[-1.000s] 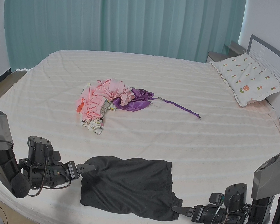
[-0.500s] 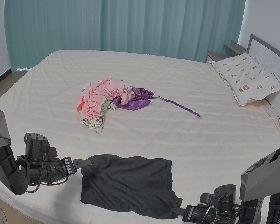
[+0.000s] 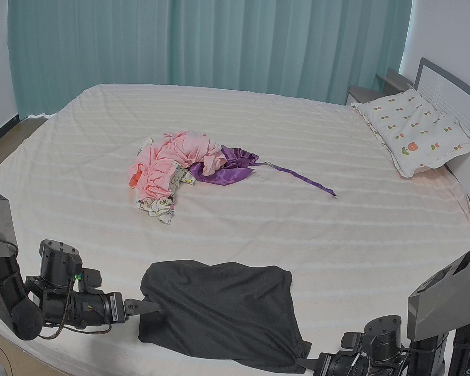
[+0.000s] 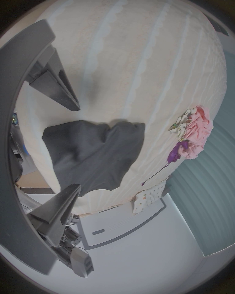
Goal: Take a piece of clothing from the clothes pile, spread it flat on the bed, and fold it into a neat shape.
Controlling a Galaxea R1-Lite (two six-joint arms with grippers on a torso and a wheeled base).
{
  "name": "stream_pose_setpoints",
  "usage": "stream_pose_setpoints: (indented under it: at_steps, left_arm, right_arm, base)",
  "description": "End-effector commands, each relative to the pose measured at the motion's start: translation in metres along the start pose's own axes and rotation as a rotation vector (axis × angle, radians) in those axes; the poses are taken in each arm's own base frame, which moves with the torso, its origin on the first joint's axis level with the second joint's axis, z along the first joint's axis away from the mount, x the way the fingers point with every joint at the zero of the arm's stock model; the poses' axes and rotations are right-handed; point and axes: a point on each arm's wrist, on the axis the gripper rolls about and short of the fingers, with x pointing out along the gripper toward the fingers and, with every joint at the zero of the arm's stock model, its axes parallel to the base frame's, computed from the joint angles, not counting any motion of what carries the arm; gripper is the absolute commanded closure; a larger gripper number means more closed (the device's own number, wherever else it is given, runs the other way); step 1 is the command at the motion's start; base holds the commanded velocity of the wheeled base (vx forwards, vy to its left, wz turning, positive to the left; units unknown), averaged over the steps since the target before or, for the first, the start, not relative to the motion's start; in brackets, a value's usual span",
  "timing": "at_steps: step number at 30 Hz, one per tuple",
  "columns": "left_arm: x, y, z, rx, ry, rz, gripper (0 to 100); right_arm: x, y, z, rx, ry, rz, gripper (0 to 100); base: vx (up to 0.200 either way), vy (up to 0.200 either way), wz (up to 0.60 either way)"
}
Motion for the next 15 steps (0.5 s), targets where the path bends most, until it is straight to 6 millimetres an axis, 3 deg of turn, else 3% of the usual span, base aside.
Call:
stream_pose_setpoints:
  at_steps: [1,11,15]
  left_arm:
    - [0.000,0.000,-0.012,0.012,0.055,0.003,0]
    - [0.022,0.001,-0.018,0.030,0.110,0.006,0]
    - [0.021,0.002,-0.021,0.026,0.120,0.012,0]
  right_arm:
    - [0.002,0.001,0.002,0.002,-0.015,0.008,0]
    - [0.002,0.002,0.003,-0.001,-0.020,0.014,0]
    - [0.002,0.002,0.004,0.001,-0.022,0.014,0]
  base:
    - [0.000,0.000,0.00]
    - [0.000,0.000,0.00]
    - [0.000,0.000,0.00]
